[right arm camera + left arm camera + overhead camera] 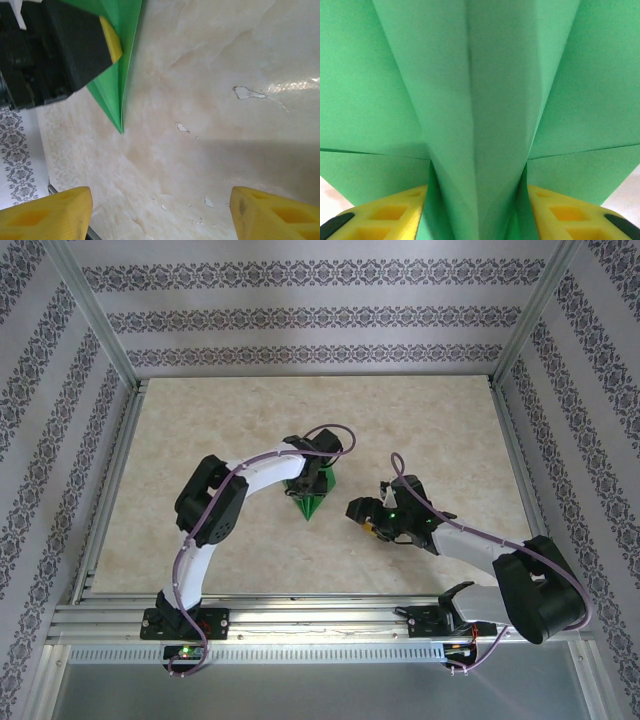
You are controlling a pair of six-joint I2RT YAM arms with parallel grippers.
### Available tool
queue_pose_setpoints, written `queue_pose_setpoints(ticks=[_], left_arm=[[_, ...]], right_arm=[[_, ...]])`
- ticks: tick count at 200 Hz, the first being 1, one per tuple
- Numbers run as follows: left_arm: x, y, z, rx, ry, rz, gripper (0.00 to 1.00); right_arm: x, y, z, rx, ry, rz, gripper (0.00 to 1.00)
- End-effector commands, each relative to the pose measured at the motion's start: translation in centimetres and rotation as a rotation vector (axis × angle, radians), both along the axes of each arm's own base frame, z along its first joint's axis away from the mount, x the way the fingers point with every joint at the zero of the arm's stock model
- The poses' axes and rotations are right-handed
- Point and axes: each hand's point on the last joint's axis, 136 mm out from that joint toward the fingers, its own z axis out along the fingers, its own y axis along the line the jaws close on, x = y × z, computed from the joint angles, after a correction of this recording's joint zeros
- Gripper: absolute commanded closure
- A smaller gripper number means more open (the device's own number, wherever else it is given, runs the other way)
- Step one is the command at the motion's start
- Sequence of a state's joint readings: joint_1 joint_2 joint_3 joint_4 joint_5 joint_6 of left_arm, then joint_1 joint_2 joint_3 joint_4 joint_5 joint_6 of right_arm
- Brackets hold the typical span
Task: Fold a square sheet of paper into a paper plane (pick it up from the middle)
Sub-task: Move a paper plane to the center of the table.
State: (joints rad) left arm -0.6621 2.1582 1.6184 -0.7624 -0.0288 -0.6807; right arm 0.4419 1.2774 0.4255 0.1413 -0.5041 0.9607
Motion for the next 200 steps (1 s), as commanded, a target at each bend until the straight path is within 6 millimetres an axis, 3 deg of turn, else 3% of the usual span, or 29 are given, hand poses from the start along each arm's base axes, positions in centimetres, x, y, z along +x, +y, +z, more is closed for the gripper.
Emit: queue_pose_setpoints(ticks=[1,28,106,161,200], left_arm=[[-0.9,1.4,-2.7,0.094,0.07,0.043,0.53],[-0.2,0.9,-1.1,0.072,0.041,0.065,0.52],[0.7,0.3,3.8,-0.007,-0.052,0.086,0.5],[0.4,0.5,5.7,-0.036,-0.085,0.077,0.49],[0.1,0.5,9.5,-0.131,-0.201,0.05,0.48]], right_arm=[[0.1,0.0,1.3,0.018,-0.03,0.037,0.26],[0.3,-0.8,2.2,0.011,-0.069,0.029,0.13],[-0.2,-4.1,4.0,-0.134,-0.139,0.027,0.09],[-0.6,-6.3,5.3,-0.215,-0.185,-0.011,0.08],[0.5,-9.4,7.6,-0.403,-0.335,-0.047,0.02]])
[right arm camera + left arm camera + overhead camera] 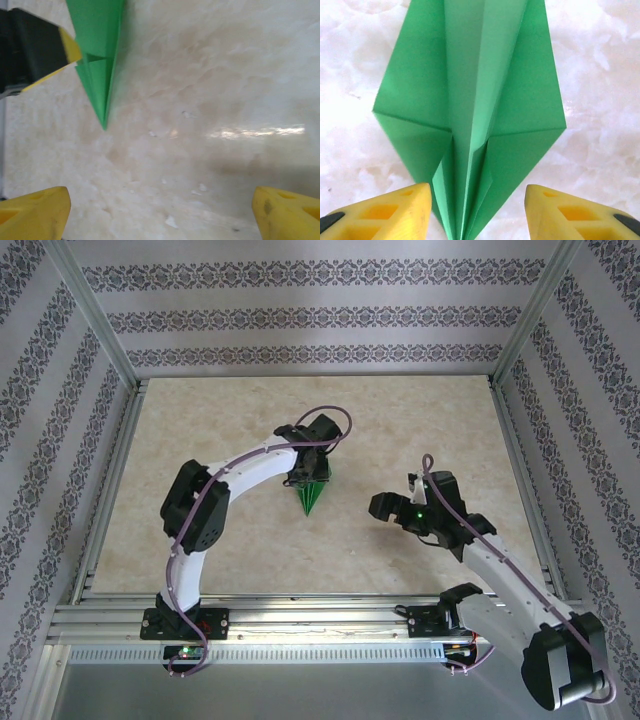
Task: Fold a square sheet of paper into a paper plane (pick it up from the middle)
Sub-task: Move a paper plane to the center of the table, then reset both arms
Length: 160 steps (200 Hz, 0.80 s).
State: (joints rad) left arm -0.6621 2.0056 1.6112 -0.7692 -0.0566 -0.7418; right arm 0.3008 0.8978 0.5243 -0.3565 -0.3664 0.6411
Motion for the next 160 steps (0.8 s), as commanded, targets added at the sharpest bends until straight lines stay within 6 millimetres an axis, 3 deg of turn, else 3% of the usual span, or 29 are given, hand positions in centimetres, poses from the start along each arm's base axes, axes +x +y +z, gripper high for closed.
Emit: queue_pose_setpoints(ticks=[1,34,57,93,110,135,160], left_arm=[[-0.7,0.5,3.2,-0.048,-0.086,-0.017,0.47],[-1.6,3.4,6.9,-0.08,-0.287,-0.018,0.4],[-2.7,6.9,8.1,-0.047,-0.399,0.007,0.35],[-4.9,13.7,7.7,0.047,-0.483,0.079,0.11],[-5.5,17.1,7.4,0.1,-0.523,0.115,0.0],[-6.0,21.1,6.6,0.149,-0.576,0.159,0.01],[-6.0,24.1,5.6,0.171,-0.573,0.202,0.0]], right_arm=[[1.2,-2.7,2.2,-0.172,-0.126,-0.027,0.02],[3.9,-6.6,4.4,-0.411,-0.275,-0.099,0.02],[5.5,-9.5,3.7,-0.528,-0.286,-0.191,0.02],[8.5,-13.4,1.4,-0.625,-0.244,-0.284,0.02],[10.3,-13.5,0.6,-0.671,-0.292,-0.228,0.02],[12.5,-13.2,-0.7,-0.703,-0.388,-0.182,0.02],[14.2,-12.5,-0.4,-0.684,-0.528,-0.187,0.02]])
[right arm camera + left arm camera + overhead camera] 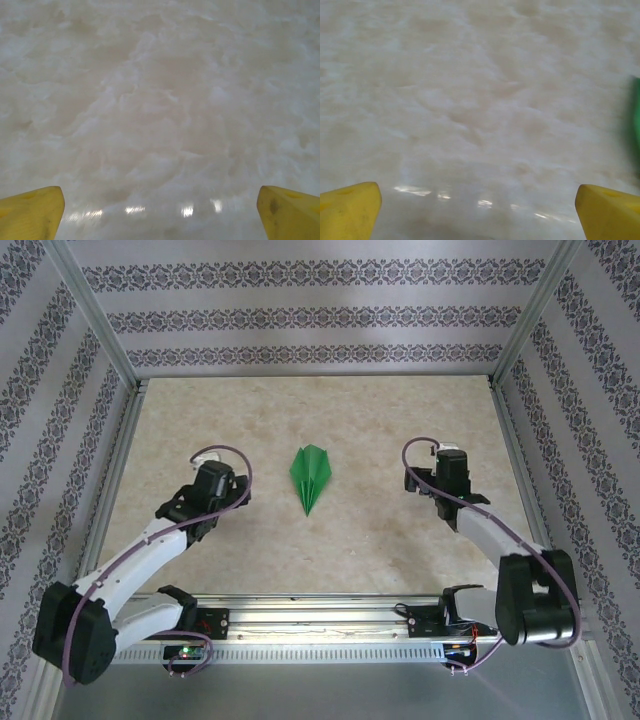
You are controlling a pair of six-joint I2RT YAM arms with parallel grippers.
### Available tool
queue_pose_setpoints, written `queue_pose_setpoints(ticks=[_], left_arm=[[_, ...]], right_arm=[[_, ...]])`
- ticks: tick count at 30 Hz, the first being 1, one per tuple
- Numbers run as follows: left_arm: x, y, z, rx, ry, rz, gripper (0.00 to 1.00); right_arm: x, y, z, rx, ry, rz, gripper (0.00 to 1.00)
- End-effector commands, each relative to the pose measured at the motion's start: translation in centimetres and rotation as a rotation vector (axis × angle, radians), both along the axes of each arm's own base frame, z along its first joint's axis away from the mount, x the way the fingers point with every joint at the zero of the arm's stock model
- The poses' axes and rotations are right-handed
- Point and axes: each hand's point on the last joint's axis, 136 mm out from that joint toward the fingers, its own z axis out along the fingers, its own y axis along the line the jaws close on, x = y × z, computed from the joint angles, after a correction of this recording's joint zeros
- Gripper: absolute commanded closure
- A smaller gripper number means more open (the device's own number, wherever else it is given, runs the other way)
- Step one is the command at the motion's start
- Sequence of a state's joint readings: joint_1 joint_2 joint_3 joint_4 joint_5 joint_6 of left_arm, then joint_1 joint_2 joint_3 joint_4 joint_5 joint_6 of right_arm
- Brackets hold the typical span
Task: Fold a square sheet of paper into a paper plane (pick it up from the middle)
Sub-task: Reset both arms
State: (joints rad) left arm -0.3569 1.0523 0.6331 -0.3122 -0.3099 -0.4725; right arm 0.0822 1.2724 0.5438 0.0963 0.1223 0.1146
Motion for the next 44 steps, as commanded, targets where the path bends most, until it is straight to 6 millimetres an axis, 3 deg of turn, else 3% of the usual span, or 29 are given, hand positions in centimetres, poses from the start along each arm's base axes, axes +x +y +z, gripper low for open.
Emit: queue_pose_setpoints(ticks=[1,3,9,14,17,18,20,27,30,35,44], left_arm=[[1.4,2.3,1.0,0.048,-0.083,0.007,0.0],[1.5,3.4,0.4,0.072,-0.068,0.012,0.01],[2.8,5.4,-0.6,0.104,-0.046,0.021,0.01],[4.3,6.1,-1.1,0.143,-0.052,-0.004,0.01],[5.2,6.7,-1.9,0.184,-0.053,-0.022,0.01],[5.5,6.7,-2.4,0.19,-0.062,-0.034,0.01],[6.2,6.6,-3.2,0.176,-0.113,-0.057,0.01],[9.8,5.9,-2.1,0.168,-0.318,-0.119,0.01],[10.6,5.5,-3.3,0.147,-0.365,-0.167,0.01],[9.4,7.1,-3.8,0.119,-0.409,-0.092,0.0],[9.6,6.6,-3.9,0.124,-0.403,-0.115,0.01]], right_arm=[[2.9,0.6,2.7,-0.045,-0.229,0.073,0.02],[3.5,1.1,3.1,-0.046,-0.304,0.108,0.02],[4.6,3.6,2.8,-0.033,-0.316,0.279,0.02],[5.2,1.6,2.7,0.023,-0.343,0.193,0.02],[4.7,0.1,1.5,0.05,-0.389,0.127,0.02],[4.9,0.1,2.1,0.05,-0.442,0.129,0.02],[4.8,0.2,1.9,0.045,-0.399,0.138,0.02],[4.4,-2.3,2.1,-0.033,-0.429,-0.047,0.02],[4.3,-2.6,2.1,-0.041,-0.431,-0.068,0.02],[4.3,-2.5,2.2,-0.049,-0.431,-0.064,0.02],[4.4,-2.1,2.2,-0.062,-0.428,-0.055,0.02]])
